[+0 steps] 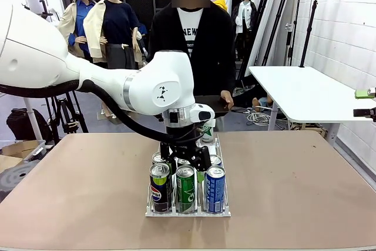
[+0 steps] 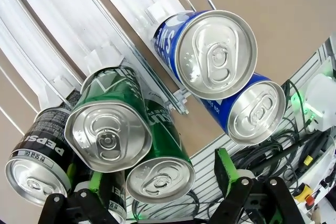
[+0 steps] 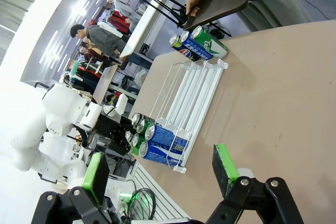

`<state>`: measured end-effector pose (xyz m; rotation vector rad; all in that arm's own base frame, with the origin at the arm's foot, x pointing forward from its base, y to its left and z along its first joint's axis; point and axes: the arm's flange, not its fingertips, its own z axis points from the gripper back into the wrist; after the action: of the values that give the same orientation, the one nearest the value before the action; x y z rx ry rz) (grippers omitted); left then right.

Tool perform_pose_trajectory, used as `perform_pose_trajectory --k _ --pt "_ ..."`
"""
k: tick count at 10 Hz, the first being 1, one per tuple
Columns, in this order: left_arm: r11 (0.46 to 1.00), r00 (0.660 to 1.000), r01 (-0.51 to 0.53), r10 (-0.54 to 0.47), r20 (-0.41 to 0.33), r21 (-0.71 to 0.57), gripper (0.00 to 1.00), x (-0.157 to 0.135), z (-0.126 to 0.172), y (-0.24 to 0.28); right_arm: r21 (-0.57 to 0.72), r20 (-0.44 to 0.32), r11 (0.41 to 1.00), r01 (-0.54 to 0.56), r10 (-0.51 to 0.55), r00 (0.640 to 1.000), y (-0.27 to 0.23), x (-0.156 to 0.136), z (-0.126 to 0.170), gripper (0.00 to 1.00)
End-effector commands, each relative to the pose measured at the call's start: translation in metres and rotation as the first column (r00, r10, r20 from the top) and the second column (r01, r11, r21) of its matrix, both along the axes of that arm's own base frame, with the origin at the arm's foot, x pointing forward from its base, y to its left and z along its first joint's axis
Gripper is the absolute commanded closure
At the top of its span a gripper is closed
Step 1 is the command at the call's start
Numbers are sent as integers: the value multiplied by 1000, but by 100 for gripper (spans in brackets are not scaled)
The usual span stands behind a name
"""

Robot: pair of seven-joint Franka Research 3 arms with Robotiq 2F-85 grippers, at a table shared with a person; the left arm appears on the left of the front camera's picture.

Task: Retrieve and hand over the desired beverage to the person.
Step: Pick up a can of the same type that the person held from the Automatic Can Dispenser.

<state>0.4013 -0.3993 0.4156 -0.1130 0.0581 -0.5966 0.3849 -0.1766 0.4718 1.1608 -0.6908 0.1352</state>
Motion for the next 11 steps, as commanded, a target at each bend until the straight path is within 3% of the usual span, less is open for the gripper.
perform_pose_trajectory --k 1,3,5,6,10,11 --pt "1000 1000 10 -10 16 -3 0 1 -8 2 6 -5 1000 1 -1 1000 0 0 -1 0" --pt "1000 1000 8 -8 13 2 0 1 -12 2 6 -5 1000 1 -1 1000 0 0 -1 0" --pt "1000 1000 9 -9 13 1 10 1 -12 1 6 -5 1000 1 -1 1000 0 0 -1 0" --pt "1000 1000 10 -10 14 0 22 1 -12 1 6 -5 1000 1 -1 1000 0 0 -1 0" --pt "1000 1000 2 -2 5 8 100 2 -13 1 6 -5 1000 1 -1 1000 0 0 -1 0" --pt "1000 1000 4 -4 -8 6 100 2 -13 1 6 -5 1000 1 -1 1000 0 0 -1 0"
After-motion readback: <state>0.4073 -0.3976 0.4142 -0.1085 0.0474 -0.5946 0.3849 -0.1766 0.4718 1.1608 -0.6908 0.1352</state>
